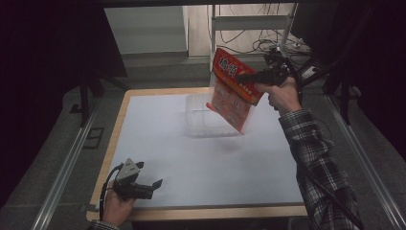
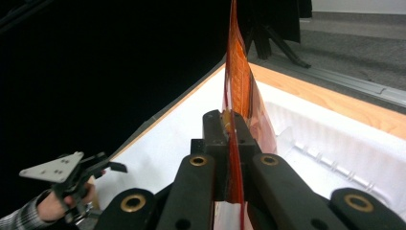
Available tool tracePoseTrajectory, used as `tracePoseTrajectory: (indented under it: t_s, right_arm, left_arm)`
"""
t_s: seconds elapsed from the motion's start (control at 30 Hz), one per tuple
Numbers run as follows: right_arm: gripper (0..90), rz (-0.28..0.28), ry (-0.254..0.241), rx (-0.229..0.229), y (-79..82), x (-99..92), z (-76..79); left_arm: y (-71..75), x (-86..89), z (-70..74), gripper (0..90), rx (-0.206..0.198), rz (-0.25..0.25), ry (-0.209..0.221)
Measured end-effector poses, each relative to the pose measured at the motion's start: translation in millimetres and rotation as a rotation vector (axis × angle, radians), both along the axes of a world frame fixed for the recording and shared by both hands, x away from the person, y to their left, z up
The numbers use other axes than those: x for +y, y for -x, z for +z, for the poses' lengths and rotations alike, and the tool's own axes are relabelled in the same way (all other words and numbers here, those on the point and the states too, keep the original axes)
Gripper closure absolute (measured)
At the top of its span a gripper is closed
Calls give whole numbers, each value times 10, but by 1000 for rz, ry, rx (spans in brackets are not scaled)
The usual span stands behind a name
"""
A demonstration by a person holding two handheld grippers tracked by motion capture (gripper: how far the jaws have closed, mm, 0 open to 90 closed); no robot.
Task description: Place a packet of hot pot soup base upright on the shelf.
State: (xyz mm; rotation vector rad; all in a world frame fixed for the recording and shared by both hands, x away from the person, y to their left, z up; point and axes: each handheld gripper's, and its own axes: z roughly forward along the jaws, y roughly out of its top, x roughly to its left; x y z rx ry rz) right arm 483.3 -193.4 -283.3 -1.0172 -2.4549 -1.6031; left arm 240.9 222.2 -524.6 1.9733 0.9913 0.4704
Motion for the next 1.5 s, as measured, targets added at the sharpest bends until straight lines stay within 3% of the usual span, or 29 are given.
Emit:
tracePoseTrajectory:
  t_s: [0.3, 0.57, 1.0, 1.17, 1.27, 1.43, 1.5]
  right_arm:
    - [890, -6, 2, -20, -284, 49, -45]
    - [890, -35, 19, -23, -496, 116, -199]
    - [889, -57, 63, 30, -707, 134, -556]
    - [863, -111, 98, -3, -743, 33, -619]
    - [820, -166, 88, -32, -744, -46, -625]
    - [644, -210, 218, -125, -716, -6, -650]
    - [567, -221, 230, -148, -712, 6, -656]
  left_arm:
    - [-6, -2, -8, 28, -8, 4, -12]
    - [-11, -15, -23, 27, -5, 0, -25]
    - [-17, -26, -32, 27, -1, -7, -34]
    - [-20, -37, -36, 27, 1, -12, -40]
    - [-22, -46, -40, 26, 5, -14, -46]
    - [-22, -64, -44, 26, 8, -18, -56]
    - [-22, -69, -45, 26, 8, -20, -62]
